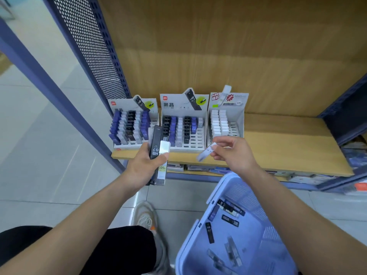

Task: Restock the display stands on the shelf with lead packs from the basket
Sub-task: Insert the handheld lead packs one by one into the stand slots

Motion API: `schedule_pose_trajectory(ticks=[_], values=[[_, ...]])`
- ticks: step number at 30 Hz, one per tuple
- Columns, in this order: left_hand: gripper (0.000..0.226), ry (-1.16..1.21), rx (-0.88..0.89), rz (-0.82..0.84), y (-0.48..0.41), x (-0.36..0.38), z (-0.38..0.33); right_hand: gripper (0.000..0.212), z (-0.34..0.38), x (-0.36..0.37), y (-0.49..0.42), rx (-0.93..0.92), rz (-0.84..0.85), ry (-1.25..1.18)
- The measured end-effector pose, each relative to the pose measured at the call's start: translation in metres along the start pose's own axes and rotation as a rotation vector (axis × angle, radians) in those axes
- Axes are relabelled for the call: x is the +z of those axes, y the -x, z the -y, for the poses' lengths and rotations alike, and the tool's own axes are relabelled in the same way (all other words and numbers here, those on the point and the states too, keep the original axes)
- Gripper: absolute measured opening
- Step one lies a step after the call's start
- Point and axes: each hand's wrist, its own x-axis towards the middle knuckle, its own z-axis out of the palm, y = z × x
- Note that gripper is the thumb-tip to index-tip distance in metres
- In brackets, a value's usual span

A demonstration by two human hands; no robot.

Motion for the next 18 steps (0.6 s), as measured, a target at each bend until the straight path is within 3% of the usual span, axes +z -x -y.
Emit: schedule_pose_trajectory(ticks=[4, 7, 18], values=[[0.02, 0.042, -0.003, -0.036, -0.011, 0.002, 0.008, 0.01, -0.004, 0.007, -0.044, 0.009, -0.055, 0.067], [0.022, 0.037, 0.005, -0.043, -0.019, 0.002, 0.011, 0.009, -0.002, 0.009, -0.08, -0.092, -0.092, 0.284], [0.021, 0.045, -0.027, -0.06, -0.048, -0.001, 0.019, 0.007, -0.021, 0.016, -0.173, -0.265, -0.049, 0.748]])
